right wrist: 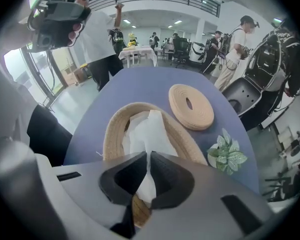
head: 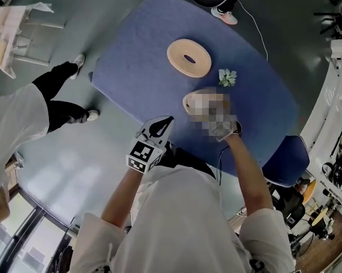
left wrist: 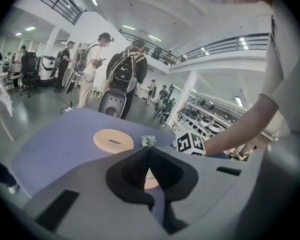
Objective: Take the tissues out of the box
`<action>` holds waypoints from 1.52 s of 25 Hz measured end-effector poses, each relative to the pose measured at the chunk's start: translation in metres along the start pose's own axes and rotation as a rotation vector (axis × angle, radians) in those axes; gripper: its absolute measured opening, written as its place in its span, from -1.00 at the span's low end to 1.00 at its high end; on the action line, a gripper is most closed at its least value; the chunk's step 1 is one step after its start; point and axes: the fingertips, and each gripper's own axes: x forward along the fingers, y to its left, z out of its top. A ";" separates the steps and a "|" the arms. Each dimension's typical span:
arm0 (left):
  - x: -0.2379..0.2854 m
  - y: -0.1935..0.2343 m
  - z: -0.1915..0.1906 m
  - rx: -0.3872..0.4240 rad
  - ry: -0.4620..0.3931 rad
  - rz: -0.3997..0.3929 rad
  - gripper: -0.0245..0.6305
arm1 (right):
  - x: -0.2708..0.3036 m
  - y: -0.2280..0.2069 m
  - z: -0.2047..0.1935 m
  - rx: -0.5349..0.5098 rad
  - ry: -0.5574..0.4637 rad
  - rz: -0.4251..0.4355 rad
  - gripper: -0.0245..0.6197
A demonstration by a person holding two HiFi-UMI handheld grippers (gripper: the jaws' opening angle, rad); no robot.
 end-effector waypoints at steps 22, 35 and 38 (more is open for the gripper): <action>-0.009 -0.017 0.045 0.051 -0.046 -0.048 -0.90 | -0.145 -0.035 0.026 0.346 -0.369 -0.204 -0.80; -0.020 -0.057 0.110 0.152 -0.110 -0.132 -0.90 | -0.308 -0.039 0.044 0.599 -0.681 -0.387 -0.80; -0.027 -0.067 0.126 0.181 -0.128 -0.154 -0.90 | -0.344 -0.036 0.043 0.619 -0.736 -0.437 -0.80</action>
